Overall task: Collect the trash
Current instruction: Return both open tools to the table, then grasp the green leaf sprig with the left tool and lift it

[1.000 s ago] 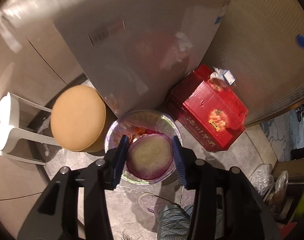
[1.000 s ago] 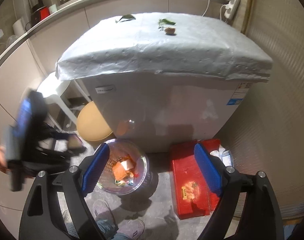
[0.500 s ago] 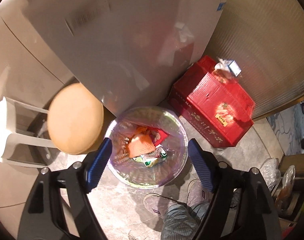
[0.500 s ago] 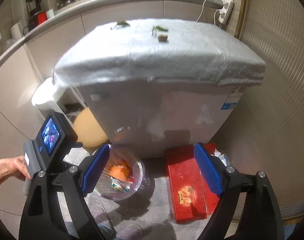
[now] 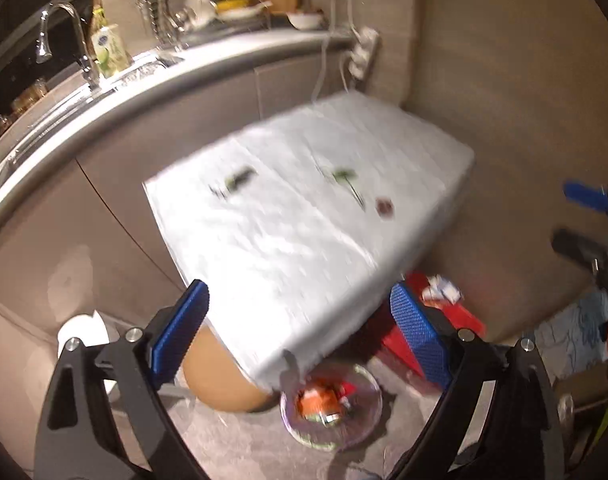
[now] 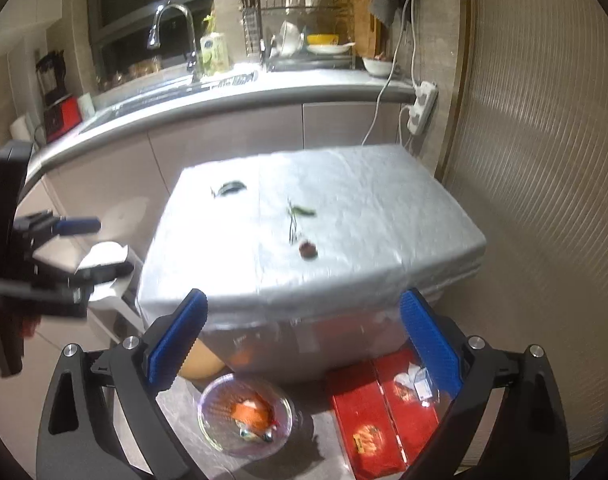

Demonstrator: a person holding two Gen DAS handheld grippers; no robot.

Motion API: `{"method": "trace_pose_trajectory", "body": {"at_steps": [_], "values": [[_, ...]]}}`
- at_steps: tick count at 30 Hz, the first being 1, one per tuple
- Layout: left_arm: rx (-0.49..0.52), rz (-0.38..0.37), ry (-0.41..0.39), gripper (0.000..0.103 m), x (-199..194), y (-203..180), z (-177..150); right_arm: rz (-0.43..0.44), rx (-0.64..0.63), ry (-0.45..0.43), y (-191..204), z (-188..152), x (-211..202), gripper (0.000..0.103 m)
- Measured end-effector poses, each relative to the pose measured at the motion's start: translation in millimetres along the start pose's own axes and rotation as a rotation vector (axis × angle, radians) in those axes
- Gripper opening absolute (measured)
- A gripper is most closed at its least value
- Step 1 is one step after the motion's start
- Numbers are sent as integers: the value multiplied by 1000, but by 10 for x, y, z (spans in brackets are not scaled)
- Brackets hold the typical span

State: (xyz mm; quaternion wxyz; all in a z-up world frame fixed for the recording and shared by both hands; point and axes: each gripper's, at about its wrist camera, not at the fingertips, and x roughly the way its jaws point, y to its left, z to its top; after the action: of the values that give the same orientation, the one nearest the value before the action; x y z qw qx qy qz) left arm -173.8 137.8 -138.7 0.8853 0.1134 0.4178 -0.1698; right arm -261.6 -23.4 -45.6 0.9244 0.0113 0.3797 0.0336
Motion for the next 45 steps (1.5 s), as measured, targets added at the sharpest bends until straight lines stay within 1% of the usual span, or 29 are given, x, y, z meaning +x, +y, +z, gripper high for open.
{"method": "trace_pose_trajectory", "body": {"at_steps": [2, 4, 6, 9, 12, 14, 16, 17, 19, 21, 22, 23, 25, 26, 27, 28, 30, 34, 36, 39, 42, 44, 45], "values": [[-6, 26, -9, 88, 144, 177, 263, 3, 9, -7, -9, 134, 96, 97], [7, 67, -12, 88, 386, 304, 480, 10, 10, -6, -15, 241, 238, 97], [39, 105, -4, 88, 655, 393, 649, 20, -7, 4, -16, 320, 422, 97], [65, 132, 26, 88, 1115, 498, 827, 28, -52, 33, -39, 401, 757, 97], [63, 126, 51, 88, 1507, 580, 944, 44, -81, 72, -130, 450, 1058, 97], [56, 118, 78, 86, 1793, 613, 1016, 55, -88, 100, -244, 475, 1235, 97], [41, 102, 103, 80, 2020, 643, 1058, 61, -90, 128, -349, 464, 1381, 97], [29, 94, 115, 79, 2108, 663, 1077, 64, -92, 143, -408, 464, 1456, 97], [13, 87, 138, 73, 2247, 692, 1101, 67, -91, 164, -504, 464, 1573, 97], [5, 84, 157, 72, 2375, 703, 1151, 69, -82, 178, -591, 462, 1659, 97], [3, 84, 162, 68, 2425, 704, 1160, 73, -73, 185, -638, 466, 1700, 97], [9, 85, 170, 65, 2468, 698, 1168, 76, -66, 188, -675, 469, 1730, 97], [17, 73, 193, 45, 2533, 678, 1181, 78, -60, 192, -744, 485, 1783, 97], [15, 57, 204, 39, 2557, 671, 1194, 78, -59, 192, -768, 487, 1802, 97], [15, 44, 213, 29, 2564, 646, 1188, 79, -57, 193, -789, 487, 1817, 97], [22, 35, 224, 22, 2573, 621, 1180, 81, -54, 194, -802, 485, 1824, 97], [33, 21, 237, 15, 2576, 574, 1152, 93, -46, 196, -837, 490, 1865, 97], [36, -8, 252, 6, 2529, 479, 1105, 121, -44, 198, -818, 471, 1913, 97], [30, -38, 255, 5, 2467, 427, 1089, 125, -49, 199, -783, 446, 1919, 97], [-4, -124, 249, 5, 2288, 296, 1074, 138, -36, 206, -761, 411, 1914, 97], [-71, -228, 233, 5, 2097, 86, 1058, 143, -26, 208, -727, 371, 1887, 97], [-117, -280, 233, 5, 2048, -59, 1047, 142, -25, 206, -701, 353, 1870, 97], [-129, -293, 236, 5, 2045, -137, 1042, 142, -25, 204, -690, 347, 1862, 97]]}}
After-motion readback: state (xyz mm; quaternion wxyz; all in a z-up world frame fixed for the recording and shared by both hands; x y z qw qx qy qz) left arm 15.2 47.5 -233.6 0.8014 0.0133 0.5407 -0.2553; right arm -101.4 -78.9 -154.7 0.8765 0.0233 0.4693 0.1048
